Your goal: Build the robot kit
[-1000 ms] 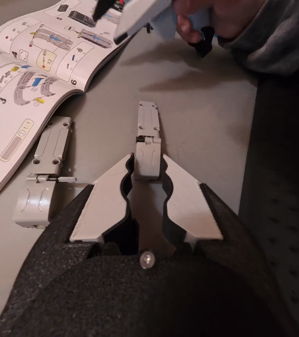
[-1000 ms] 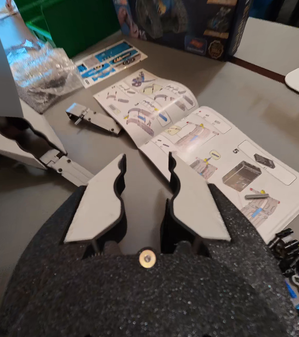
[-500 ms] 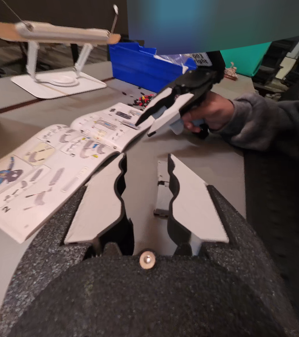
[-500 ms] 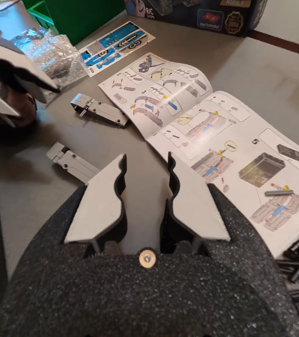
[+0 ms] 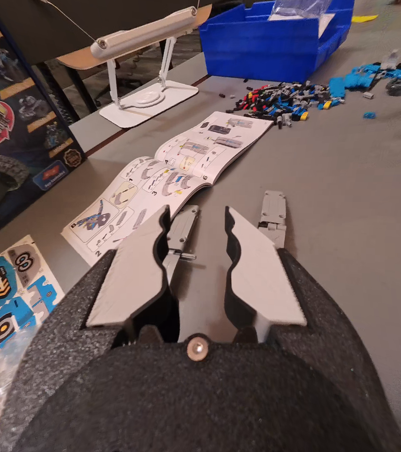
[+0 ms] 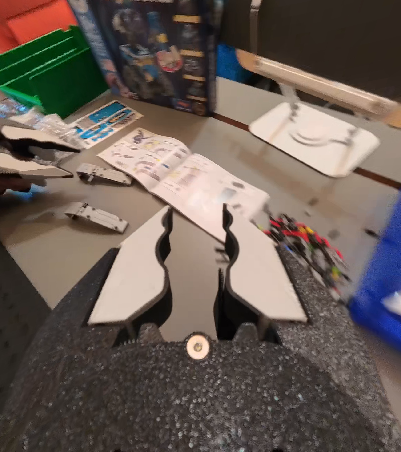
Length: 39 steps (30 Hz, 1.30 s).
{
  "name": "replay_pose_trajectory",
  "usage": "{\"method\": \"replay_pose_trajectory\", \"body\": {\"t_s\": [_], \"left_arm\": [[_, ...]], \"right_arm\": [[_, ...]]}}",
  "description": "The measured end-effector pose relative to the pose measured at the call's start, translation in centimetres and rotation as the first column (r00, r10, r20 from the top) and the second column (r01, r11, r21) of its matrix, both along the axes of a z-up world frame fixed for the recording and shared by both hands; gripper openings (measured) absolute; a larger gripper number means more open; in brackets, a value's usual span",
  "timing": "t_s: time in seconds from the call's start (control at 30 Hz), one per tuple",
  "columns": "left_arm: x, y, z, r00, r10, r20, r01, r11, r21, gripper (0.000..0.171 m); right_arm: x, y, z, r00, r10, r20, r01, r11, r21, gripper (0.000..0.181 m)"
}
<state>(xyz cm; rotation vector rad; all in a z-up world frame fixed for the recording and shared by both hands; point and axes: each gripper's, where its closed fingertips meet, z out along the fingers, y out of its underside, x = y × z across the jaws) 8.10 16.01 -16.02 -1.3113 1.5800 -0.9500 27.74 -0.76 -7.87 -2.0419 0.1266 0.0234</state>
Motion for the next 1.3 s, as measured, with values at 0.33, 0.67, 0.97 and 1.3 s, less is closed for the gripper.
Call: {"method": "replay_pose_trajectory", "body": {"t_s": [0.33,0.67,0.97,1.3], "left_arm": [[0.1,0.2,-0.6,1.000,0.005,-0.008,-0.006,1.000,-0.012,0.044],[-7.1,-0.9,0.7,0.991,0.062,-0.117,-0.074,0.992,-0.103,0.044],[-13.3,-3.8,2.0,0.957,0.183,-0.224,-0.214,0.969,-0.123,0.044],[-11.0,-4.3,-0.2,0.926,0.300,-0.229,-0.352,0.906,-0.237,0.044]], "right_arm": [[9.7,-23.3,0.9,0.880,-0.475,-0.001,0.473,0.875,-0.103,0.044],[3.1,-28.0,-6.3,0.855,-0.487,-0.176,0.473,0.873,-0.116,0.042],[-1.3,-16.3,-6.6,0.976,-0.197,-0.092,0.163,0.943,-0.290,0.046],[-1.6,-12.0,-10.6,0.977,-0.201,-0.065,0.152,0.883,-0.444,0.040]]}}
